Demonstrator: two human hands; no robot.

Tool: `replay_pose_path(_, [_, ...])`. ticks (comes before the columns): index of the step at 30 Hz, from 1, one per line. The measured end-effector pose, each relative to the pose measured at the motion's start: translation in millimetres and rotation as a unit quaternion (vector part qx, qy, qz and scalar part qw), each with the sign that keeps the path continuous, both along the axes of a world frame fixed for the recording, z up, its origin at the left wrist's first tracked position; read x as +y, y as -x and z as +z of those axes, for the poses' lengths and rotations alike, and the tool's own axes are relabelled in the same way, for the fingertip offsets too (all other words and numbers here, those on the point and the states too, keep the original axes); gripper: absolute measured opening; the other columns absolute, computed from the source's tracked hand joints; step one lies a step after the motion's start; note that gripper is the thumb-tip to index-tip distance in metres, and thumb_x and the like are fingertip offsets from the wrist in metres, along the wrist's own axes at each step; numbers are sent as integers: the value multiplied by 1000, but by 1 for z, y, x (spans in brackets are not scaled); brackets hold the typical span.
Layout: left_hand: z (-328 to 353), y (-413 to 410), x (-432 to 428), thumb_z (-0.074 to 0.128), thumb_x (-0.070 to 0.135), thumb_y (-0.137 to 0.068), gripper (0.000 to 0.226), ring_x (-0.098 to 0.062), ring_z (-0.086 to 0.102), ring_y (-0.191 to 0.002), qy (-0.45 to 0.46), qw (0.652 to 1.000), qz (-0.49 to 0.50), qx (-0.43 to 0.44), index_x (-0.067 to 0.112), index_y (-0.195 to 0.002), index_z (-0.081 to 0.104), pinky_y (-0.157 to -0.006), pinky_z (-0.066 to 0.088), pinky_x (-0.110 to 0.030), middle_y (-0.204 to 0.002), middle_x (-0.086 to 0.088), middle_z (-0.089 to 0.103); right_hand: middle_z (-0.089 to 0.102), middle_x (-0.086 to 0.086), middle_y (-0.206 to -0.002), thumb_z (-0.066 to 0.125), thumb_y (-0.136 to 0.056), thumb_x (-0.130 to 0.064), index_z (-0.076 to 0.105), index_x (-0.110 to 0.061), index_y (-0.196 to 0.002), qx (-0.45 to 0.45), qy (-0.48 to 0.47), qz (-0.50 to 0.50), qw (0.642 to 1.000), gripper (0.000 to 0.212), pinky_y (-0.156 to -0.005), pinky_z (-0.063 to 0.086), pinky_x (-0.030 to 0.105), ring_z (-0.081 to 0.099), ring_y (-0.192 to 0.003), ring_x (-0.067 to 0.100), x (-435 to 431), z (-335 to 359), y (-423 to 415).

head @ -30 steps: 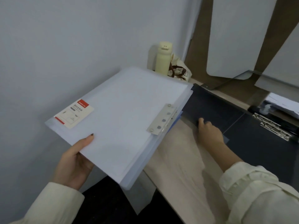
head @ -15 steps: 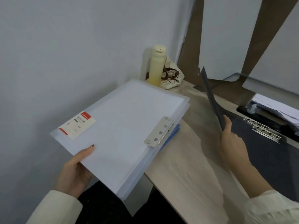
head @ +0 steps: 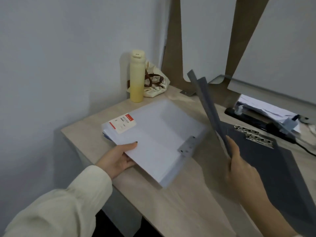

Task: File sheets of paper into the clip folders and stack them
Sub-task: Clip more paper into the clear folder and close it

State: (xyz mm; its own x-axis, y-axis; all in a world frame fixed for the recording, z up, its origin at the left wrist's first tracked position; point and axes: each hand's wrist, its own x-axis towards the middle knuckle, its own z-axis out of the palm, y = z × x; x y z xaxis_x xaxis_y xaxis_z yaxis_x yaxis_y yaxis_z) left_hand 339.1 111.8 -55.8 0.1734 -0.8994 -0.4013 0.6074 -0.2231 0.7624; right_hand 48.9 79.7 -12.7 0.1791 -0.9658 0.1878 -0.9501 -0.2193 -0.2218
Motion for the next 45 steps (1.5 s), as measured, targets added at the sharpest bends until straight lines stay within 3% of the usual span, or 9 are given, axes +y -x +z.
replay_pose_path(4, [-6,14,-31,53,4,-90,22,-19,67,-89,12,1000,-16,22,16,-108,58,-62,60,-33,-91,-3,74,67,6,-113,78,-60,-6,19,-21,-147,107,33,74,991,106,-31,21,17,64,-52,20,5,-20,-7])
replay_pose_path(9, [-6,18,-50,49,-1,-89,36,-24,63,-92,-10,1000,-17,7,10,-124,49,-62,59,-34,-103,-12,66,70,18,-103,83,-34,-2,9,-19,-148,158,24,133,978,137,-31,42,24,70,-74,34,6,-58,-18])
replay_pose_path(14, [-9,19,-51,46,-4,-90,32,-25,61,-88,-29,1000,2,-2,11,-118,47,-69,48,-36,-98,-12,65,71,17,-105,38,-68,-7,4,-22,-148,171,46,167,970,88,-33,45,24,71,-80,35,8,-69,-19])
replay_pose_path(20, [-12,19,-50,44,3,-94,35,-31,56,-105,-29,999,12,-11,11,-128,45,-84,43,-42,-116,-15,60,71,18,-104,19,-82,0,2,-22,-149,131,97,137,977,72,-33,47,29,72,-77,35,8,-78,-15])
replay_pose_path(23, [-12,20,-49,43,6,-95,29,-24,59,-93,-19,999,23,-14,15,-122,46,-83,43,-40,-105,-9,61,71,18,-104,-5,-94,-6,4,-22,-148,133,125,135,974,57,-34,49,30,72,-77,35,9,-78,-12])
replay_pose_path(32, [-4,13,-42,50,2,-91,40,-28,54,-112,-42,996,80,-23,13,-129,44,-88,44,-40,-126,-12,55,70,22,-103,24,-70,-4,3,-20,-148,137,99,97,981,82,-36,51,33,70,-77,39,12,-82,-21])
replay_pose_path(39, [8,16,-36,47,12,-94,26,-21,59,-89,-45,997,35,-59,20,-119,42,-85,47,-43,-99,-4,61,68,24,-105,33,-70,5,6,-18,-147,142,126,102,977,85,-39,54,37,69,-79,41,14,-82,-22])
replay_pose_path(42, [14,10,-26,49,23,-93,18,-24,61,-91,-82,992,-29,-92,18,-110,50,-66,59,-41,-100,-8,64,70,17,-104,62,-62,-9,35,-17,-139,148,79,110,980,82,-41,53,32,71,-80,34,16,-77,-20])
replay_pose_path(45, [20,-1,-12,51,30,-91,30,-22,69,-78,-147,949,-118,-253,4,-101,62,-57,57,-32,-85,-14,74,71,5,-107,45,-72,-47,55,-28,-124,117,26,102,988,57,-39,49,24,72,-84,22,17,-64,-17])
